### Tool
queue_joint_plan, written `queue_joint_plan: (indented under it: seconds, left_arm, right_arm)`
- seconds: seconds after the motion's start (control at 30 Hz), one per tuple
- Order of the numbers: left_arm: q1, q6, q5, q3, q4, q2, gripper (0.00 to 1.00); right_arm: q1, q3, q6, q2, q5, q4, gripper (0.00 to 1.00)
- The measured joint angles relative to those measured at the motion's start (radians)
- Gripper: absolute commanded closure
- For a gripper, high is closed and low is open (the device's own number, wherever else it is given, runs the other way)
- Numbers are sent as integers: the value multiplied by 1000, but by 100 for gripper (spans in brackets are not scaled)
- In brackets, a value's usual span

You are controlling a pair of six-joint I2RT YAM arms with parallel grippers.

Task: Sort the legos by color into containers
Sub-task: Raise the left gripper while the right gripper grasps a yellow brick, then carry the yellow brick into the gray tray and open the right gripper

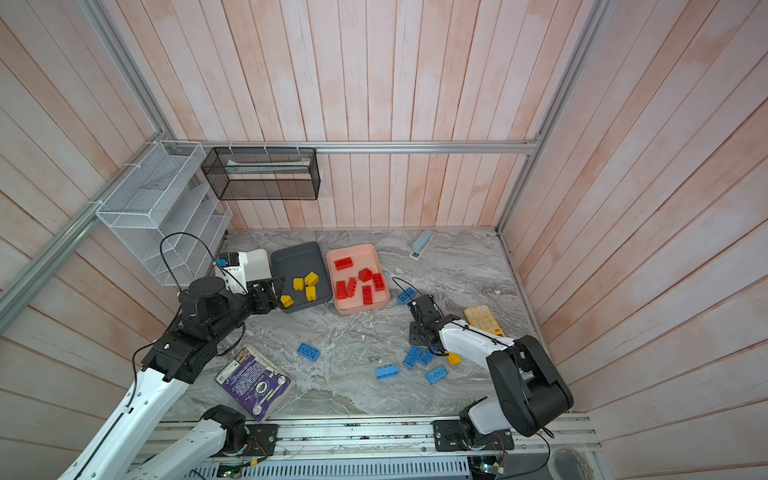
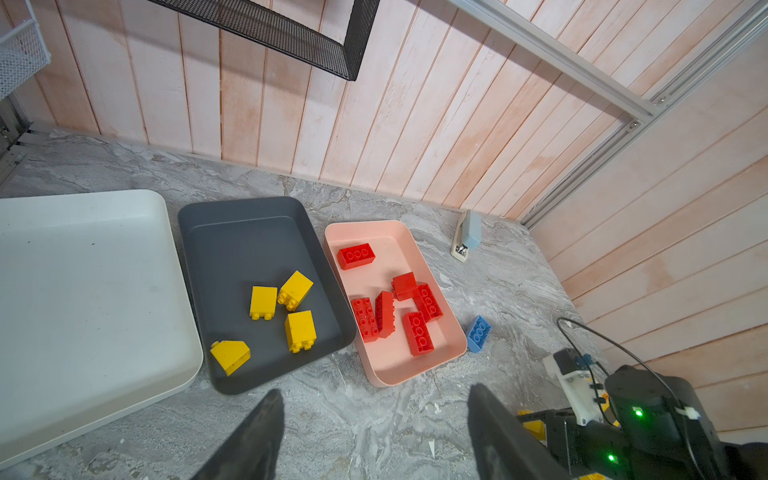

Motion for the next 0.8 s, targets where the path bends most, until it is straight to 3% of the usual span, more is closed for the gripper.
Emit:
queue_joint_plan:
  seconds: [0.23,0.47,0.8]
  left_arm:
    - [0,8,-22,0,-18,-10,29]
    - [0,37,-42,-3,-10,-143,28]
    - [0,81,-68,-94,-25,-183,26]
  right_arm:
    - [18,97,-35,0,-53,-38,59]
    - [62,267,-77,20,-177,-14,59]
    - [167,641,-101,323,-306,24,59]
